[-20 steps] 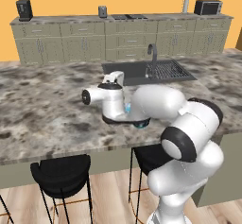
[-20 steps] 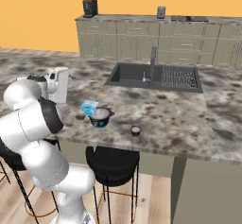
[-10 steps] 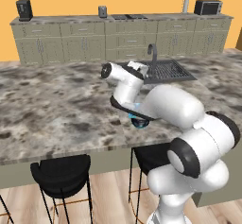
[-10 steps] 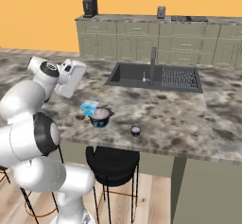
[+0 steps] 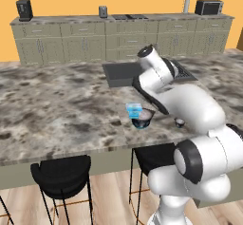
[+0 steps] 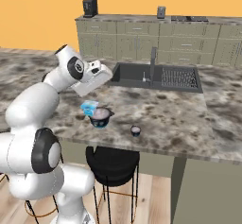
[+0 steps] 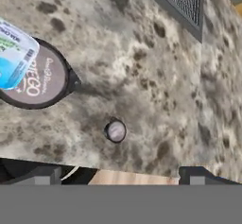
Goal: Stack the yogurt containers by placing the smaller containers on top of the larger containers.
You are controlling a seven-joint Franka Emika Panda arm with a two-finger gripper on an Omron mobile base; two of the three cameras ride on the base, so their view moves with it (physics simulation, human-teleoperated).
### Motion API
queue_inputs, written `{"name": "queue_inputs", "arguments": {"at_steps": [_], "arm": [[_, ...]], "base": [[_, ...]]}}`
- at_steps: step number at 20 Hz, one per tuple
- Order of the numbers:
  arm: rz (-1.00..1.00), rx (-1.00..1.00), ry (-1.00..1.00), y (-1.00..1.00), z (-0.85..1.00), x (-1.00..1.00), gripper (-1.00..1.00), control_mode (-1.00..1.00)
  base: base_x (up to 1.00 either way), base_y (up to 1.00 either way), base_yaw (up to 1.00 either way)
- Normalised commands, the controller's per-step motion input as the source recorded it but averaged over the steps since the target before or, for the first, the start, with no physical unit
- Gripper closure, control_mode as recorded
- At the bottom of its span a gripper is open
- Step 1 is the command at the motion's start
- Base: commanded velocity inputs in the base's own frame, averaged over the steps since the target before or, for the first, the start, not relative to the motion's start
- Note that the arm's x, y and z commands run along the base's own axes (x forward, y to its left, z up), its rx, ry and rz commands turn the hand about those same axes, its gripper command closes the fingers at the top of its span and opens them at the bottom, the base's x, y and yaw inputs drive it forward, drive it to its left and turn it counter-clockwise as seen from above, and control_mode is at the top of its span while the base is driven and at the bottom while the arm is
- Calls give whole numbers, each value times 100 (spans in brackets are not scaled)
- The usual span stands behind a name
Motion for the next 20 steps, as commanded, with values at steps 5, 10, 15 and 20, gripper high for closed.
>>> {"name": "queue_inputs", "arguments": {"at_steps": [5, 10, 15, 20], "arm": [[-20, 42, 1, -72, 0, -19, -100, -100], [-18, 47, 0, -44, -2, -8, -100, -100], [-11, 17, -3, -19, -43, -4, -100, -100], [-2, 6, -4, -29, -63, -6, -100, -100]], "base": [[0, 0, 0], [0, 0, 0], [0, 0, 0], [0, 0, 0]]}}
